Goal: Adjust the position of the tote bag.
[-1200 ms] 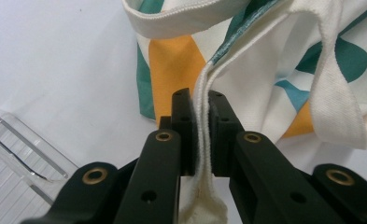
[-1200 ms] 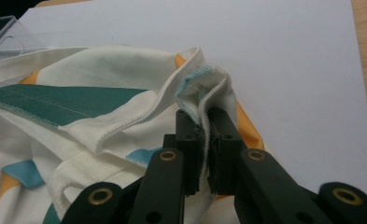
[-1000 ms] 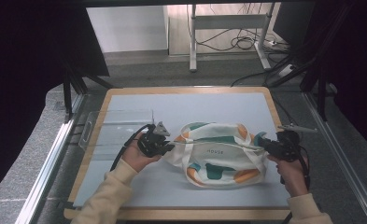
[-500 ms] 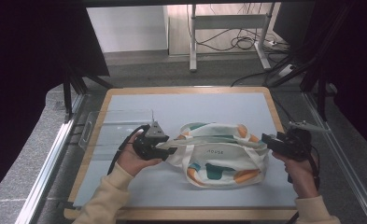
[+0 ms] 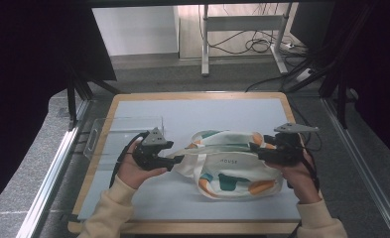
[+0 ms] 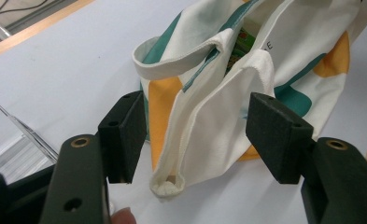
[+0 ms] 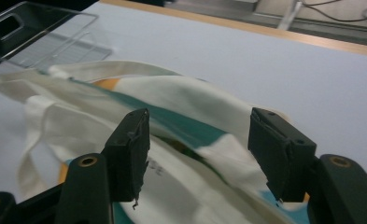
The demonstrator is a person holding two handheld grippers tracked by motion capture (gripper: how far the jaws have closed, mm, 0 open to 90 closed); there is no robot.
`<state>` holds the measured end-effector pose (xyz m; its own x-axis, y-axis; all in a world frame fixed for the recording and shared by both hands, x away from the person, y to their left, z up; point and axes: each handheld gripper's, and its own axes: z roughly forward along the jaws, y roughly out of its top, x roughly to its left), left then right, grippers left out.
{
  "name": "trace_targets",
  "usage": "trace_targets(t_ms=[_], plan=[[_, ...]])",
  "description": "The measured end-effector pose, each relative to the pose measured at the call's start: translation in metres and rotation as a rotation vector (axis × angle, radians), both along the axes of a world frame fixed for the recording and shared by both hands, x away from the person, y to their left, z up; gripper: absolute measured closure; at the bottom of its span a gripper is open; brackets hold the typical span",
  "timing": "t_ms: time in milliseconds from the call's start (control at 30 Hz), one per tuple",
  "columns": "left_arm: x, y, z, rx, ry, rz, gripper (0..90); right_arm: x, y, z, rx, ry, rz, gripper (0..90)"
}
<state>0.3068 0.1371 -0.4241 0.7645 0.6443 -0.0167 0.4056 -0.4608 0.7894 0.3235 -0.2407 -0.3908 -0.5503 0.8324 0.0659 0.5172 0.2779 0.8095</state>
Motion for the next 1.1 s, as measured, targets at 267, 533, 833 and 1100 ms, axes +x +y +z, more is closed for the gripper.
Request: trace_targets(t_ms=[267,533,833,1100], plan=[[-0.001,0.004,-0.001,-0.026,0.000,0.003,39.1,-0.002,0.033,-0.010,0.008,0.018,0.108,38.3],[0.000,0.009,-0.003,-0.050,0.012,0.007,40.0,-0.004,0.046,-0.021,0.007,0.020,0.168,41.1],[0.002,0.007,-0.007,-0.036,0.027,0.000,41.1,-0.004,0.053,-0.025,0.005,0.028,0.212,43.4],[0.002,0.005,-0.010,-0.028,0.027,-0.001,41.0,-0.002,0.056,-0.029,0.003,0.043,0.219,43.6]])
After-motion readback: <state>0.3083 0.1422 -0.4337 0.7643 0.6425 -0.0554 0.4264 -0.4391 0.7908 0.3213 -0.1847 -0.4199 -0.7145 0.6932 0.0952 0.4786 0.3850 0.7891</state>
